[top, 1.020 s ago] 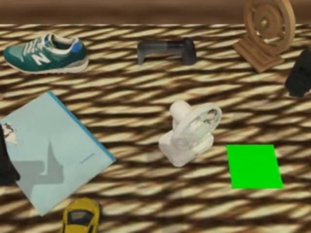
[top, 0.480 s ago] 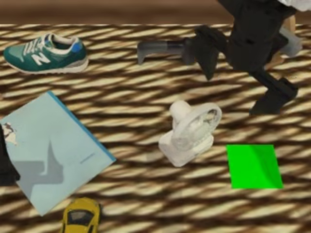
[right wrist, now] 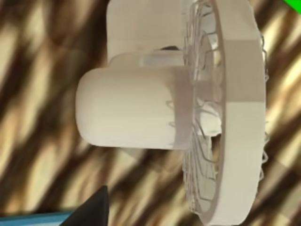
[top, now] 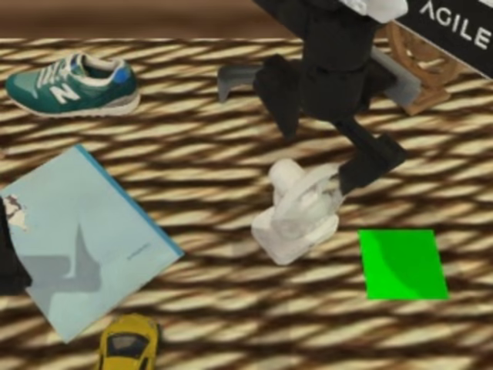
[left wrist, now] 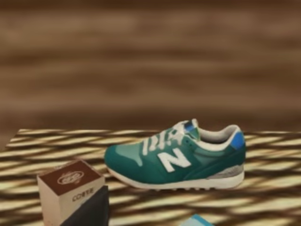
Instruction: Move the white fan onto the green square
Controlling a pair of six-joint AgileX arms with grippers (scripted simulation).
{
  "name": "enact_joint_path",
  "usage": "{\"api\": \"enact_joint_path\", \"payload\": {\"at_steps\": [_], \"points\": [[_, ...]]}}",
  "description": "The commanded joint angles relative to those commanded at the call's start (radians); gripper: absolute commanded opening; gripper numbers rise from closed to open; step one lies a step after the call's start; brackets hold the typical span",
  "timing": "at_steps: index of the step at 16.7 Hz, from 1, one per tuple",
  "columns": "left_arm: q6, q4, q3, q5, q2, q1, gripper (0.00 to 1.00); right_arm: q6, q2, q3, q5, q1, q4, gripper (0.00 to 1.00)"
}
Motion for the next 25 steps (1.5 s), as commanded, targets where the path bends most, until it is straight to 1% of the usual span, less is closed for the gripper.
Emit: {"api": "enact_joint_path", "payload": {"at_steps": [5,13,17,25], "points": [[0.000,0.000,0.000,0.000,0.000,0.000,1.00,-0.002,-0.002,-0.006,0.001,-0.005,0.006,1.00],[0.000,0.000,0.000,0.000,0.000,0.000,1.00,0.001,-0.020,-0.223,0.000,0.001,0.203,1.00],[0.000,0.000,0.000,0.000,0.000,0.000,1.00,0.001,-0.020,-0.231,0.000,0.002,0.211,1.00],[0.000,0.000,0.000,0.000,0.000,0.000,1.00,0.001,-0.020,-0.231,0.000,0.002,0.211,0.40]]}}
